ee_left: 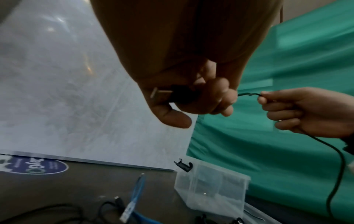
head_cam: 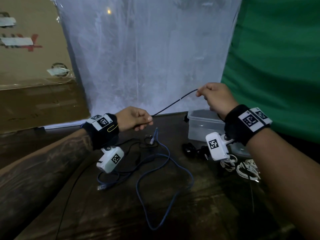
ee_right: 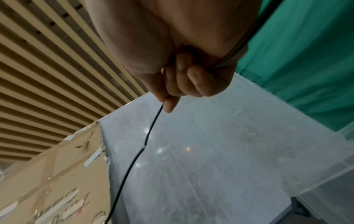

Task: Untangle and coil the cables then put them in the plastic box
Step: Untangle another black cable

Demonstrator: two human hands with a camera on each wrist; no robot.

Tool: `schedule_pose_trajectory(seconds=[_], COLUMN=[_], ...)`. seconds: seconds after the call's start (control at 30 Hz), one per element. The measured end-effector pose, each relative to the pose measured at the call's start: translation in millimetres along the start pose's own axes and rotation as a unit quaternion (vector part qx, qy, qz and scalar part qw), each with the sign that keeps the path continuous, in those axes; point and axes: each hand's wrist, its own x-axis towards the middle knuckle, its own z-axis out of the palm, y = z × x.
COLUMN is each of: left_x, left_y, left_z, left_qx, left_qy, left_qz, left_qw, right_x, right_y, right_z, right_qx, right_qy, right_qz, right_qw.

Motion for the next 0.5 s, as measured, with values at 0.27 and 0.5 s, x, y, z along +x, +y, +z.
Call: schedule_pose_trajectory(seconds=[0.27, 0.5], left_x=[-7, 1], left_y=[0, 24], left_z=[-18, 2], left_qx=[-0.015, -0.063], left_qy=[0.032, -0.035], left_qz=[-0.036, -0.020], left_qw=[0.999, 0.997], right_x=[-8, -29], right_y=[10, 1], right_z=[-4, 49], right_qx=[-0.118, -0.126], right_qy=[-0.100, -0.207], right_qz=[0.028, -0.087], right_qw=[0.988, 0.966])
